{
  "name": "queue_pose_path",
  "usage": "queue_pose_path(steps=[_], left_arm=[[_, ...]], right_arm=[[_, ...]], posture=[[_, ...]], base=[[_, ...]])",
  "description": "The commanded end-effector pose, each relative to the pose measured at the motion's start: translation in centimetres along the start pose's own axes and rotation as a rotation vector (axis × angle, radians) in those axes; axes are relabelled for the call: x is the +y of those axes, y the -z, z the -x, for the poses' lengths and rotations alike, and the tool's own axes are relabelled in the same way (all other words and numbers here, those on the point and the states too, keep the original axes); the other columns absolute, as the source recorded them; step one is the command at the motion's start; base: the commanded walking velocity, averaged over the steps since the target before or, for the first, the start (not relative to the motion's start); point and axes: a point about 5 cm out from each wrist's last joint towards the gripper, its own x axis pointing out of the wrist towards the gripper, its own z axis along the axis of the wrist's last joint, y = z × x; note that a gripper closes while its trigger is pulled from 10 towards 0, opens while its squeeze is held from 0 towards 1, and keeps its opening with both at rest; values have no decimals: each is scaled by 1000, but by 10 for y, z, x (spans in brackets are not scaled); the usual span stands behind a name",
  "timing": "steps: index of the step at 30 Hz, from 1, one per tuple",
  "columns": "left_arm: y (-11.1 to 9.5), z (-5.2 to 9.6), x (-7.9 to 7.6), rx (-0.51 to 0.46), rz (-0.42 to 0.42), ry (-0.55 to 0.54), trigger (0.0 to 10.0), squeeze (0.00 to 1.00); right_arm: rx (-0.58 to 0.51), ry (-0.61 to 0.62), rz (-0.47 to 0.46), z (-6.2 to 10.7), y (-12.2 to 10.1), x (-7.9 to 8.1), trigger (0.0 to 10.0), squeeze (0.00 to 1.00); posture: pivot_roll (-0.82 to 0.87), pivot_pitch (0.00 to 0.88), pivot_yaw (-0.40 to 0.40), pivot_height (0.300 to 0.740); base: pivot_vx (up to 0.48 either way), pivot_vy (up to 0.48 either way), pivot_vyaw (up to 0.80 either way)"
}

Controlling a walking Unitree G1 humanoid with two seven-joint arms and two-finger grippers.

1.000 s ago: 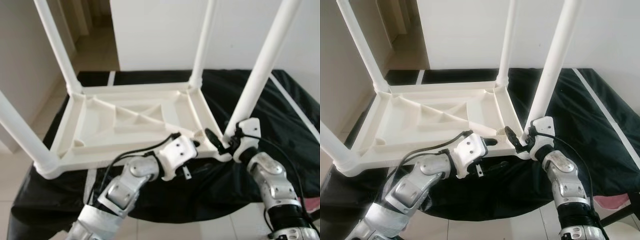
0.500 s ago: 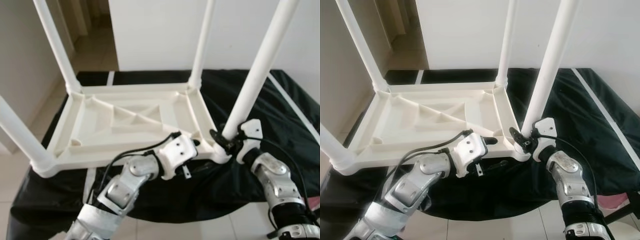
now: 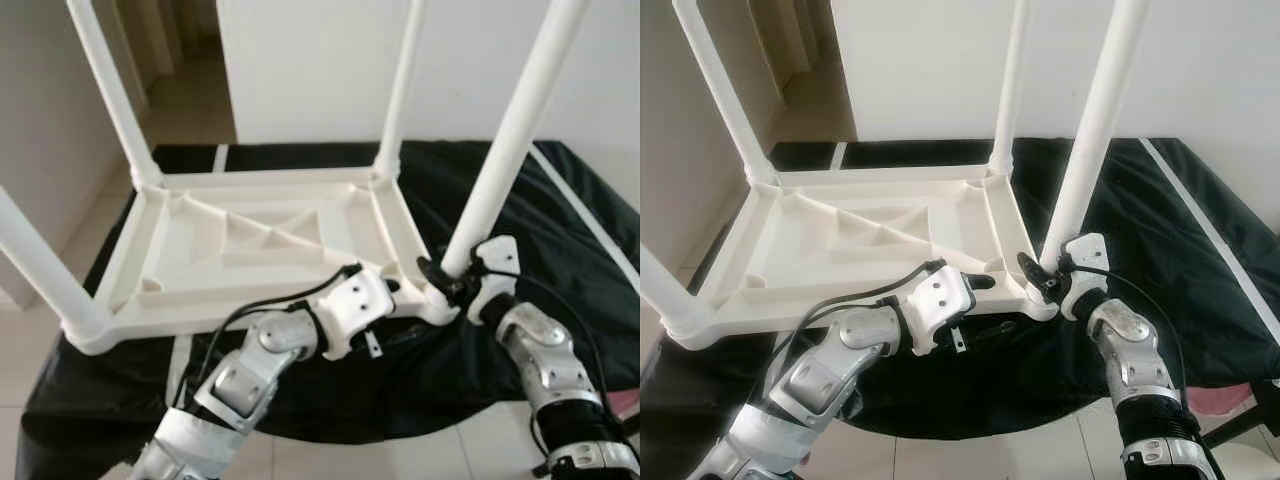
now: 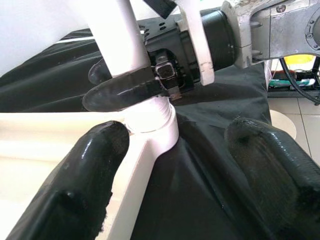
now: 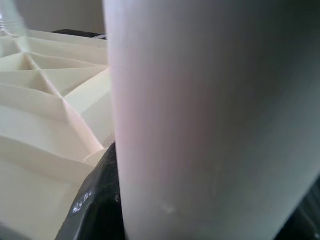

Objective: Building children table

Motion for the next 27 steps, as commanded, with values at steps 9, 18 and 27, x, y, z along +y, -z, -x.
queue_pose_path(steps=[9, 18, 27], left_arm=[[1, -1, -5, 4, -8, 40, 10000, 0], [1, -2, -6, 0, -8, 43, 10000, 0], [1, -2, -7, 0, -8, 37, 10000, 0]], right_arm=[[46, 232, -31, 2, 10, 7, 10000, 0], [52, 397, -91, 2, 14, 37, 10000, 0], [51, 618, -173, 7, 13, 46, 10000, 0]], posture=[[-45, 0, -10, 740], [-42, 0, -12, 740], [-27, 0, -31, 740]], base=[[0, 0, 0], [0, 0, 0], [0, 0, 0]])
